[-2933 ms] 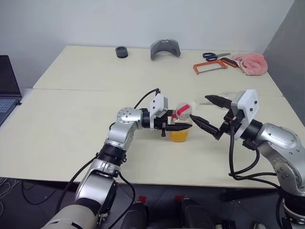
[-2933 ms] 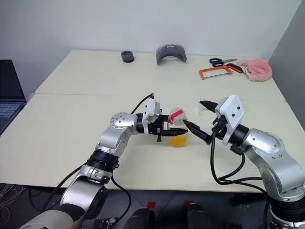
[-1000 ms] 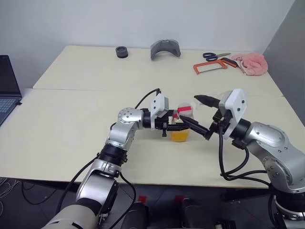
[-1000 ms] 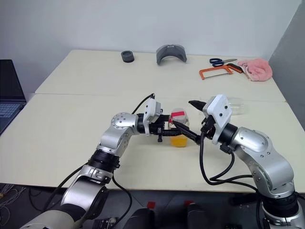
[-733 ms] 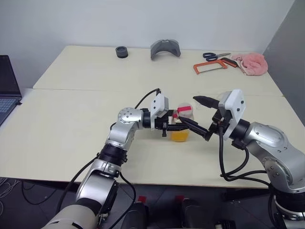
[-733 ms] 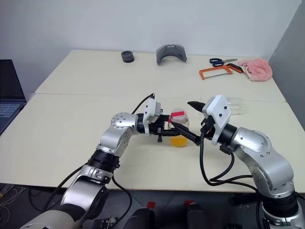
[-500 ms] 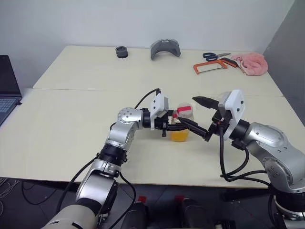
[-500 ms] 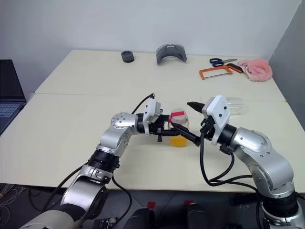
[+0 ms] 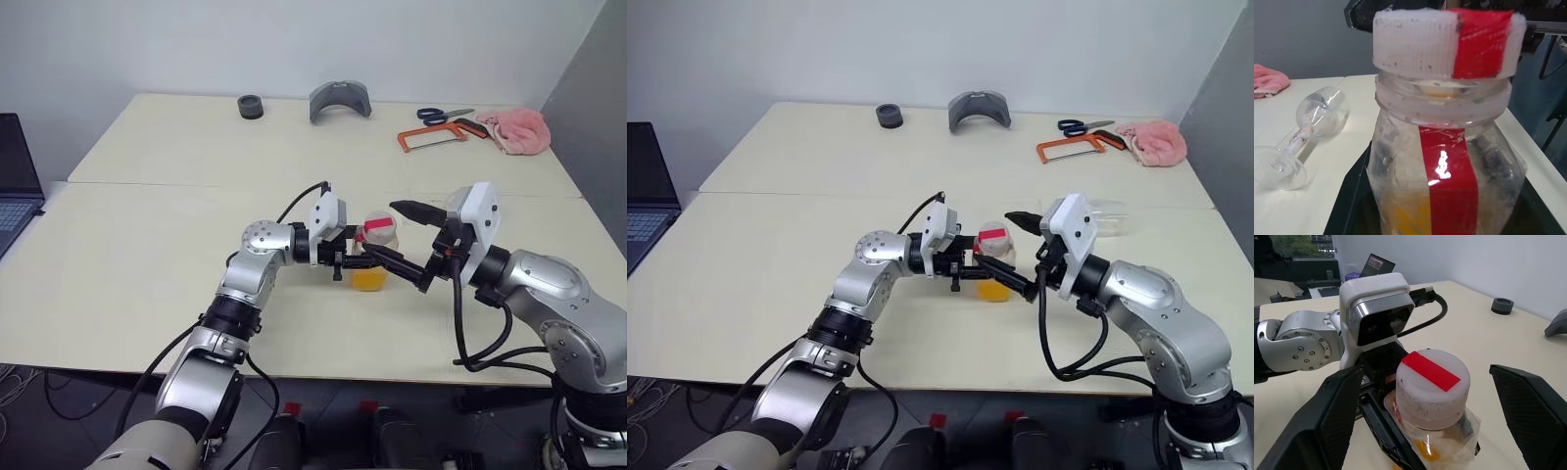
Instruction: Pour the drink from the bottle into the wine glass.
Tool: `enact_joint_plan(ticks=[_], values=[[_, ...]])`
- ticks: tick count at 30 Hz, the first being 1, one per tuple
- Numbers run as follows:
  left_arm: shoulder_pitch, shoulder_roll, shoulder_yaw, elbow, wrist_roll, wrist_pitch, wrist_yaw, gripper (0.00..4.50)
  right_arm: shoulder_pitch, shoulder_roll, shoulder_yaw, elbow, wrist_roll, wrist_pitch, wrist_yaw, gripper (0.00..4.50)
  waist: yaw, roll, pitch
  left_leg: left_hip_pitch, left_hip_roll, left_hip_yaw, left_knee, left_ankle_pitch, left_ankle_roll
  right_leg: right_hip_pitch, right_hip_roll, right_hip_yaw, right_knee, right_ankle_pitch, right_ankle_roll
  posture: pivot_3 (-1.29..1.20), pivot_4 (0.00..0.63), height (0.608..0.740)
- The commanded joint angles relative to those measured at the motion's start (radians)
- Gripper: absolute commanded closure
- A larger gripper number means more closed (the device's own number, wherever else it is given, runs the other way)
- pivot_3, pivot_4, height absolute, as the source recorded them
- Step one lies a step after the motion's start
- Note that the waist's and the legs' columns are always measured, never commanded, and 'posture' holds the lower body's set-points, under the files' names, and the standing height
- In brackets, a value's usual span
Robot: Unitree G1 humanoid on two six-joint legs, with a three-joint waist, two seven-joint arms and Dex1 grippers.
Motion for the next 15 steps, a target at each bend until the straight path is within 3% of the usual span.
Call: enact_joint_plan(ticks=[1,13,15], values=[[-0.020,-0.005,0.011,-0.018,-0.015,-0.016,-0.002,2.81,-0.032,0.002,-0.012,-0.011,0.020,-0.001,0.005,0.13,0.000,0.000,0.000,0.000,0.000,0.000,0.000,0.000,0.000,0.000,0.000,0.000,0.000,0.000,0.000,0.00,0.150,0.740],[-0.014,-0.004,0.009,-0.024,-0.012,-0.016,-0.002,2.81,-0.070,0.015,0.036,0.038,-0.022,-0.016,0.006,0.13,0.000,0.000,0.000,0.000,0.000,0.000,0.000,0.000,0.000,0.000,0.000,0.000,0.000,0.000,0.000,0.00,0.150,0.740],[-0.013,-0.003,0.009,-0.025,-0.012,-0.016,-0.002,2.81,-0.071,0.021,0.035,0.038,-0.026,-0.023,0.004,0.50,0.000,0.000,0.000,0.000,0.000,0.000,0.000,0.000,0.000,0.000,0.000,0.000,0.000,0.000,0.000,0.00,0.150,0.740]])
